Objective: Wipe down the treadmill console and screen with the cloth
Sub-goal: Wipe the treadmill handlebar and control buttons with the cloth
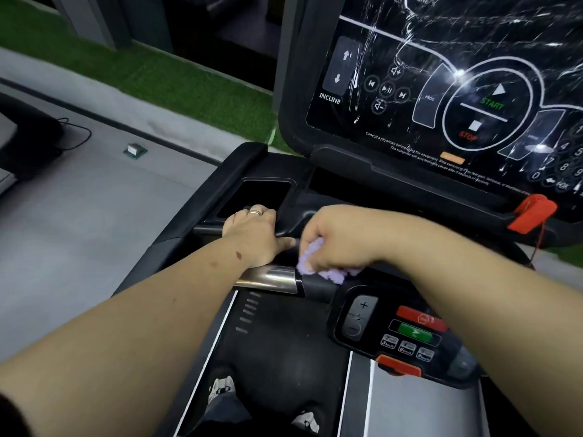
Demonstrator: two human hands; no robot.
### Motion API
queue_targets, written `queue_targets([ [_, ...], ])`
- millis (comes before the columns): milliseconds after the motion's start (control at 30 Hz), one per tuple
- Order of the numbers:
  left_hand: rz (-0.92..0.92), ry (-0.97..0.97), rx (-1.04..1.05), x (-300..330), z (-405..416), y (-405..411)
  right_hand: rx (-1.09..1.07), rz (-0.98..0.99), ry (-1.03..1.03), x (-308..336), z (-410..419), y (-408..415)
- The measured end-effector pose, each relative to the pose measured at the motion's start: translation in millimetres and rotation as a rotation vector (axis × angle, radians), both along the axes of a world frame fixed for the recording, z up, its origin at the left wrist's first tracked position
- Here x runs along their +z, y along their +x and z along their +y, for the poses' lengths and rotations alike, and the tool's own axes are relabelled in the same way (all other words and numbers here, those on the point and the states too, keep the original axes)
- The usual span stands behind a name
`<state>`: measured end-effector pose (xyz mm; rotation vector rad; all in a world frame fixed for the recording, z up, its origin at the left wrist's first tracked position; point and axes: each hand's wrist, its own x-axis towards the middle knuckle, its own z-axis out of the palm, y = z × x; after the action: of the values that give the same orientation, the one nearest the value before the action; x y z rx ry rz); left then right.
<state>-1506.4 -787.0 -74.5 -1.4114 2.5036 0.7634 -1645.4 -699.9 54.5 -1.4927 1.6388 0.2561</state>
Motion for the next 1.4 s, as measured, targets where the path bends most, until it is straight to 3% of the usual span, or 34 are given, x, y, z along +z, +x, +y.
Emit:
queue_targets([
  [133, 0.006, -0.006, -0.002, 0.6, 0.2, 0.6, -0.056, -0.035, -0.111, -9.0, 10.1, -3.4],
  [333, 0.013, -0.021, -0.003, -3.2, -0.3, 0.6, -0.178, 0.041, 0.017, 10.9, 31.0, -73.9],
  [467, 0.016, -0.028, 0.014, -2.1, 1.7, -0.8, -0.523, 0.168, -0.254, -37.5, 42.4, -82.2],
  [533, 0.034, -0.047, 0.020, -1.1, 3.3, -1.7, -0.582, 0.253, -0.379, -47.9, 37.1, -74.6],
  [633, 0.067, -0.072, 0.027, 1.5, 6.6, -2.3, -0.453, 0.246, -0.416, -45.3, 41.6, -74.3],
  [733, 0.071, -0.063, 0.030, 2.5, 6.6, -2.2, -0.213, 0.211, -0.234, -32.7, 60.2, -84.7],
  [833, 0.052, -0.056, 0.018, 1.2, 4.8, -2.0, -0.272, 0.352, -0.130, -24.2, 60.5, -98.1],
  [933, 0.017, -0.053, 0.001, 0.4, 3.5, -2.8, -0.313, 0.550, -0.359, -38.1, 48.0, -95.0],
  [1033, 0.018, -0.054, -0.001, -1.2, 2.7, -3.6, -0.266, 0.373, -0.516, -55.6, 38.8, -87.8],
  [1133, 0.017, -0.044, -0.004, -0.7, 2.5, -3.7, -0.160, 0.182, -0.456, -53.4, 48.2, -97.4],
  [1233, 0.019, -0.050, 0.004, 0.7, 3.6, -3.2, -0.049, 0.233, -0.473, -58.9, 65.8, -114.5],
  [1400, 0.076, -0.036, 0.072, 7.1, 8.4, -2.6, -0.151, 0.233, -0.529, -70.6, 56.2, -108.0],
])
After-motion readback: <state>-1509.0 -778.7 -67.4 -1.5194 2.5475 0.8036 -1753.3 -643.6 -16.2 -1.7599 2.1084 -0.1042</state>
